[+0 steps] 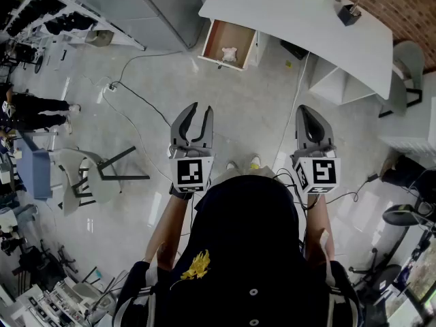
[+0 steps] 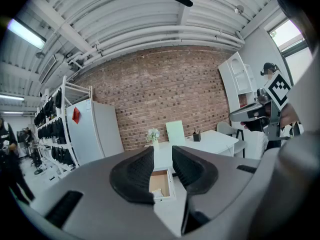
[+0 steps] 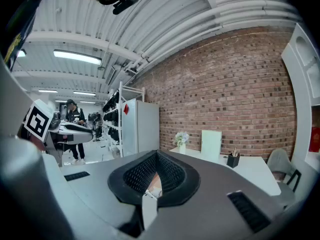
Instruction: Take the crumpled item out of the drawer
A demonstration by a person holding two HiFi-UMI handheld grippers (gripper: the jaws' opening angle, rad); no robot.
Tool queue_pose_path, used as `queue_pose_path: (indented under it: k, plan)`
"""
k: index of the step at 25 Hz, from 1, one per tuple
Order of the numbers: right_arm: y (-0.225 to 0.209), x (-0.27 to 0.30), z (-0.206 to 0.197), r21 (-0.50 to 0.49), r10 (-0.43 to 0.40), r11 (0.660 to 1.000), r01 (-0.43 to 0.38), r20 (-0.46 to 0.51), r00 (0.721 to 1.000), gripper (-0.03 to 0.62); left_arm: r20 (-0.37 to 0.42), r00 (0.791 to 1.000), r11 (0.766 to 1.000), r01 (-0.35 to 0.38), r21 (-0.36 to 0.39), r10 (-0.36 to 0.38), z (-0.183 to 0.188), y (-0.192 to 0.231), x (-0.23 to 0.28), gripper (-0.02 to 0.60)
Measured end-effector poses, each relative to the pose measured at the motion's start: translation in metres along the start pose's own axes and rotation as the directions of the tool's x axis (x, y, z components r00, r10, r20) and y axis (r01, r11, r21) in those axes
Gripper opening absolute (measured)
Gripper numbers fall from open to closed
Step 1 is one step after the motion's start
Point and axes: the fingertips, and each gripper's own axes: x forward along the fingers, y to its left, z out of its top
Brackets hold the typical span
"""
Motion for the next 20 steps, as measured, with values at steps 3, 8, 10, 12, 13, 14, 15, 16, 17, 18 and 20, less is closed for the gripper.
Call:
queue_pose_path:
  k: [3,8,10,12,13,14,15,16,17,18,20]
  plan:
    - [0.024,-0.015,0.004,-0.011,0.005,1.000,-0.005,-0.005,1.000,0.026,0.023,1.000,1.000,0.007,-0.027,-0.006,-0.004,0.003,-0.032,0.020]
    - [0.069,-0.038,0.006,-0.033,0.007,0.999,-0.007,-0.012,1.000,0.026,0.052,0.998,1.000,0.025,-0.001,-0.024,-0.011,0.011,-0.070,0.018]
    - [0.086,-0.045,0.006,-0.049,0.009,0.999,-0.010,-0.019,1.000,0.026,0.050,0.998,1.000,0.023,-0.019,-0.022,-0.018,0.017,-0.082,0.018]
    - [0.097,-0.052,0.007,-0.057,0.006,0.998,-0.007,-0.019,1.000,0.026,0.051,0.998,0.999,0.025,-0.039,-0.023,-0.023,0.019,-0.091,0.018]
    - [0.100,-0.055,0.006,-0.056,0.001,0.998,-0.002,-0.018,1.000,0.026,0.055,0.998,0.999,0.026,-0.044,-0.024,-0.024,0.020,-0.094,0.018]
    - [0.103,-0.059,0.006,-0.054,-0.006,0.999,0.005,-0.017,1.000,0.026,0.062,0.998,0.998,0.026,-0.048,-0.023,-0.024,0.021,-0.097,0.018]
    - [0.106,-0.062,0.006,-0.055,-0.012,0.998,0.011,-0.016,1.000,0.026,0.070,0.997,0.998,0.025,-0.055,-0.021,-0.023,0.023,-0.099,0.019]
    - [0.108,-0.065,0.007,-0.056,-0.016,0.998,0.016,-0.016,1.000,0.026,0.077,0.997,0.998,0.021,-0.061,-0.017,-0.022,0.025,-0.101,0.020]
    - [0.110,-0.067,0.007,-0.056,-0.019,0.998,0.018,-0.015,1.000,0.026,0.079,0.997,0.998,0.019,-0.066,-0.014,-0.020,0.027,-0.102,0.025]
    - [0.112,-0.069,0.008,-0.051,-0.018,0.999,0.018,-0.012,1.000,0.026,0.074,0.997,0.998,0.023,-0.066,-0.018,-0.020,0.028,-0.101,0.166]
    - [0.115,-0.075,0.009,-0.011,-0.015,1.000,0.015,0.007,1.000,0.026,0.064,0.997,0.998,0.043,-0.051,-0.039,-0.017,0.026,-0.101,0.341]
